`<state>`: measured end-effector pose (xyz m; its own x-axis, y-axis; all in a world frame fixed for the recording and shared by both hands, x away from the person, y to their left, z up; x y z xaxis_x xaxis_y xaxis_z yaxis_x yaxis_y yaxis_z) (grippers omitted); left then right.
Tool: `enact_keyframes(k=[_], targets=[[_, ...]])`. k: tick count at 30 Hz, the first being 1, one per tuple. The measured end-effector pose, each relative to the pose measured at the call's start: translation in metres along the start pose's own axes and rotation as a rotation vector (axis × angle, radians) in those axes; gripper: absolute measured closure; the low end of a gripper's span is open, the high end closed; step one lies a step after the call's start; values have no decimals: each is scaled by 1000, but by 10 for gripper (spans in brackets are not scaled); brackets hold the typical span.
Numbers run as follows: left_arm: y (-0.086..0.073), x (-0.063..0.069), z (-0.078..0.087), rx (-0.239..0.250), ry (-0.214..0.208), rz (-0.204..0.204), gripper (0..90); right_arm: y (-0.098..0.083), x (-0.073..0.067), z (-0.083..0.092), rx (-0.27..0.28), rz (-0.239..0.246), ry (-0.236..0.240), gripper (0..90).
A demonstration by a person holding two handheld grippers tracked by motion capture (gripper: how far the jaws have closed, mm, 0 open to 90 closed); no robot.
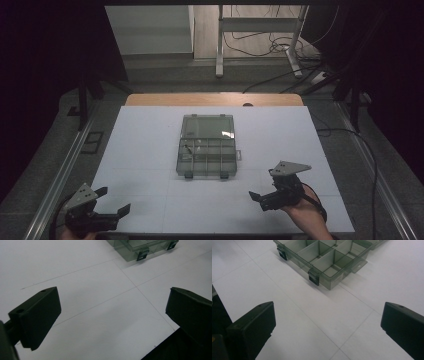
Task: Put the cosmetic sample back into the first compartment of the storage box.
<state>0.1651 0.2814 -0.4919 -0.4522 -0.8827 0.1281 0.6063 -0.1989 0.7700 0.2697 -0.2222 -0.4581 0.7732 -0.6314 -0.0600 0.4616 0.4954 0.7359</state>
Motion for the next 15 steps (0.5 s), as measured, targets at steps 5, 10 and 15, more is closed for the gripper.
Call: enact_keyframes(k=[5, 10, 15], targets=[[0, 0, 0, -3, 1, -1, 7, -7, 3, 8, 11, -7, -18, 1], [0, 0, 0, -2, 2, -1, 7, -16, 6, 17, 9, -14, -52, 0], [0, 0, 0, -4, 3, -2, 7, -25, 9, 27, 19, -37, -68, 0]])
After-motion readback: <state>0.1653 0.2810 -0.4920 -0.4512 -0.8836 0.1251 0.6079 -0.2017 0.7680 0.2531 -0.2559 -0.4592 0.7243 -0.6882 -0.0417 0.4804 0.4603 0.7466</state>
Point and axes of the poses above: each handheld gripper's, and its own axes: z roughly backward along the jaws, y roughly out of its top, x roughly to its right, the point moved 1 cm from there along -z, roughly forward along the jaws, and after that the axes turned 2 degrees about y, right-handed, at the moved point
